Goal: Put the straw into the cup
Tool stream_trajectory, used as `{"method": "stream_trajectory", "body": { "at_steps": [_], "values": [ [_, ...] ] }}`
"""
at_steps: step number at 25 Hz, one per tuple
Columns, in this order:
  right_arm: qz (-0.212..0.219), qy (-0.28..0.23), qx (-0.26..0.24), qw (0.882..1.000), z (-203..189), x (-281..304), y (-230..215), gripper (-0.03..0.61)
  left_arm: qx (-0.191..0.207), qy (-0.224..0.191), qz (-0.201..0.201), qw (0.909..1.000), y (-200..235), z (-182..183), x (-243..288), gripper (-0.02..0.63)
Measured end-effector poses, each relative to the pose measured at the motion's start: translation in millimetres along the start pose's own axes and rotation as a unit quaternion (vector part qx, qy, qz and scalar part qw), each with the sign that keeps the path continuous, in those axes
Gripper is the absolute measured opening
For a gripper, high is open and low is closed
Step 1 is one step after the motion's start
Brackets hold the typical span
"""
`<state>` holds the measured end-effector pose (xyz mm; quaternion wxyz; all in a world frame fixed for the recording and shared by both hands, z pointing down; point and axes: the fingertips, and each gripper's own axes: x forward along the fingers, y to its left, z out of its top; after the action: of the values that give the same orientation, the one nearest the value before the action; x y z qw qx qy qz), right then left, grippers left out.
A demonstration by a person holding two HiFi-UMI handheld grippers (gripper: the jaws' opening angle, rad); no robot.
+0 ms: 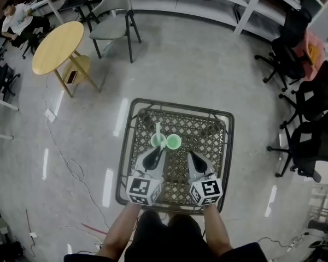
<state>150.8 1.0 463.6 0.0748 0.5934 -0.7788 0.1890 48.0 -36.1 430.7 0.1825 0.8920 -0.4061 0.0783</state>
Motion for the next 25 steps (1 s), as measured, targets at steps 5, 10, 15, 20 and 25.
{"method": "stream_trajectory", "body": {
  "at_steps": [5, 10, 15, 20, 25],
  "values": [
    [-0.012, -0.008, 0.009, 1.000, 5, 10, -19, 0.003, 0.009, -0.009, -0.011, 0.9999, -2, 1, 24, 0.054],
    [-0.019, -0.009, 0.018, 1.000, 4, 23, -34, 0.003, 0.000, -0.011, -0.013, 0.9999, 3, -1, 46, 0.054],
    [-0.024, -0.003, 0.024, 0.999, -7, 39, -49, 0.003, -0.004, -0.014, -0.016, 0.9998, 9, -8, 69, 0.054],
    [-0.026, 0.002, 0.028, 0.999, -16, 53, -62, 0.003, -0.013, -0.014, -0.017, 0.9997, 15, -17, 89, 0.054],
    [-0.026, 0.004, 0.032, 0.999, -25, 67, -74, 0.003, -0.015, -0.017, -0.015, 0.9996, 23, -24, 107, 0.054]
  ]
}}
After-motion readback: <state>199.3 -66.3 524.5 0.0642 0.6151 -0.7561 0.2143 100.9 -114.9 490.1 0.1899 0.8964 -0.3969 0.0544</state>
